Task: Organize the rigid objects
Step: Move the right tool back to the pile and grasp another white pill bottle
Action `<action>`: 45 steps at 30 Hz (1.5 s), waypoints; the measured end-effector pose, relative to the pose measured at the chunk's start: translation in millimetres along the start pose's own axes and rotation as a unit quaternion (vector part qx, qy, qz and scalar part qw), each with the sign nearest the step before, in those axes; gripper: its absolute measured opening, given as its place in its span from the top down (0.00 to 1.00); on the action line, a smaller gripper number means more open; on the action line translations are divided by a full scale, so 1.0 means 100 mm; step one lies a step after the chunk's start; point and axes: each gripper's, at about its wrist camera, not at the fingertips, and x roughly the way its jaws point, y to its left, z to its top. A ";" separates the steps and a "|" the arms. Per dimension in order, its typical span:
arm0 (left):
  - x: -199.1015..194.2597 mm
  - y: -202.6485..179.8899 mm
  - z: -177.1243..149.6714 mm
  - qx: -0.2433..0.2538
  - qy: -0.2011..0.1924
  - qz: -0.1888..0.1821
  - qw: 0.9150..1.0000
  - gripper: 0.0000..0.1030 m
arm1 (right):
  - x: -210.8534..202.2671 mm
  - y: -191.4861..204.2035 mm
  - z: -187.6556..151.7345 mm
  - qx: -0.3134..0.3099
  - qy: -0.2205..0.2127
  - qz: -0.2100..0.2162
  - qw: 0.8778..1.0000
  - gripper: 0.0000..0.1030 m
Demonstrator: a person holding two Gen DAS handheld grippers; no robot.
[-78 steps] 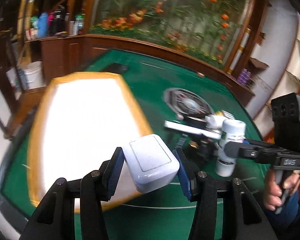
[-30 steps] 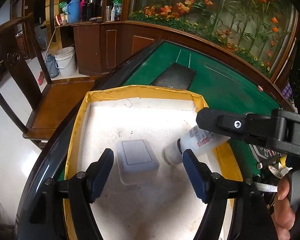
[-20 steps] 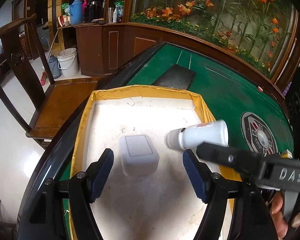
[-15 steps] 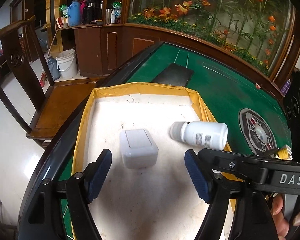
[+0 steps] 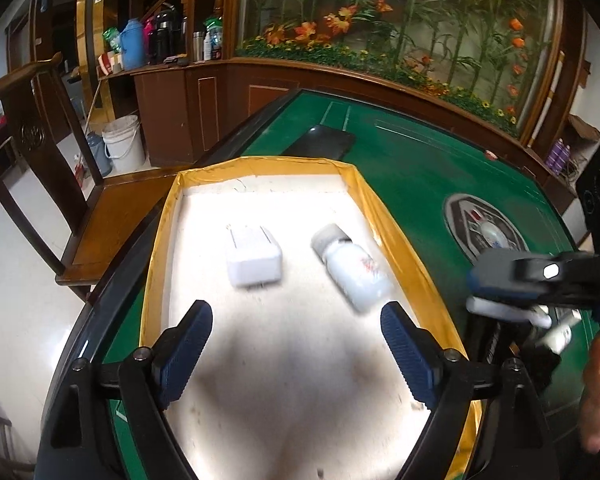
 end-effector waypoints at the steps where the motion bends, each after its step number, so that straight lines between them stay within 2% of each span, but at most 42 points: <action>1: -0.04 -0.01 -0.03 0.001 -0.003 -0.001 1.000 0.13 | -0.12 -0.03 -0.06 -0.003 -0.007 0.002 1.000 0.65; 8: -0.30 -0.20 -0.28 0.013 -0.026 -0.038 0.999 0.12 | -0.92 -0.36 -0.50 -0.029 -0.060 -0.024 0.998 0.63; 11: -0.41 -0.48 -0.35 0.051 -0.032 -0.068 0.996 0.12 | -1.21 -0.63 -0.69 -0.012 -0.083 -0.041 0.996 0.63; 13: -0.45 -0.79 -0.39 0.097 -0.024 -0.100 0.990 0.12 | -1.37 -0.82 -0.78 0.006 -0.093 -0.040 0.995 0.63; 15: -0.45 -1.03 -0.44 0.137 -0.023 -0.117 0.983 0.12 | -1.53 -1.04 -0.88 0.030 -0.109 -0.045 0.993 0.62; 19: -0.34 -1.53 -0.59 0.206 -0.009 -0.128 0.970 0.12 | -1.67 -1.21 -0.91 0.058 -0.128 -0.045 0.989 0.62; 22: -0.22 -1.79 -0.69 0.253 -0.001 -0.110 0.961 0.12 | -1.71 -1.18 -0.92 0.046 -0.137 -0.070 0.987 0.58; 24: -0.13 -1.93 -0.70 0.273 -0.003 -0.092 0.957 0.12 | -1.74 -1.18 -0.90 0.042 -0.145 -0.105 0.983 0.56; 25: -0.08 -1.98 -0.71 0.278 -0.001 -0.088 0.957 0.12 | -1.74 -1.21 -0.89 0.043 -0.144 -0.119 0.981 0.56; 27: 0.00 -2.07 -0.72 0.281 0.007 -0.102 0.954 0.14 | -1.75 -1.33 -0.91 0.055 -0.138 -0.130 0.980 0.56; 28: 0.03 -2.08 -0.72 0.279 0.010 -0.106 0.954 0.26 | -1.74 -1.40 -0.90 0.067 -0.138 -0.125 0.980 0.56; 29: 0.07 -2.10 -0.73 0.276 0.020 -0.109 0.955 0.45 | -1.72 -1.45 -0.90 0.075 -0.131 -0.123 0.981 0.56; 30: 0.10 -2.10 -0.75 0.271 0.028 -0.108 0.956 0.46 | -1.69 -1.47 -0.90 0.078 -0.125 -0.123 0.981 0.56; 32: 0.07 -2.07 -0.75 0.266 0.021 -0.107 0.958 0.58 | -1.65 -1.51 -0.92 0.081 -0.110 -0.123 0.983 0.56; 33: 0.06 -2.04 -0.73 0.257 0.028 -0.118 0.959 0.61 | -1.61 -1.50 -0.93 0.083 -0.095 -0.110 0.986 0.56; 35: 0.06 -1.96 -0.71 0.232 0.042 -0.128 0.963 0.63 | -1.54 -1.44 -0.95 0.074 -0.070 -0.089 0.991 0.53; 37: 0.06 -1.91 -0.73 0.217 0.049 -0.133 0.966 0.63 | -1.44 -1.30 -0.96 0.039 -0.039 -0.107 0.993 0.45; 41: 0.09 -1.92 -0.80 0.216 0.052 -0.130 0.966 0.63 | -1.25 -1.03 -1.04 -0.046 -0.003 -0.171 0.984 0.44; 42: 0.10 -1.93 -0.80 0.216 0.051 -0.128 0.967 0.64 | -1.20 -0.98 -1.07 -0.067 0.006 -0.194 0.979 0.47; 43: 0.10 -1.93 -0.81 0.215 0.048 -0.126 0.967 0.66 | -1.17 -0.95 -1.09 -0.076 0.007 -0.208 0.975 0.62; 44: 0.10 -1.91 -0.81 0.212 0.047 -0.128 0.968 0.67 | -1.16 -0.95 -1.10 -0.080 0.006 -0.222 0.972 0.68; 45: 0.08 -1.89 -0.80 0.205 0.047 -0.133 0.969 0.70 | -1.19 -0.98 -1.11 -0.077 0.003 -0.219 0.973 0.68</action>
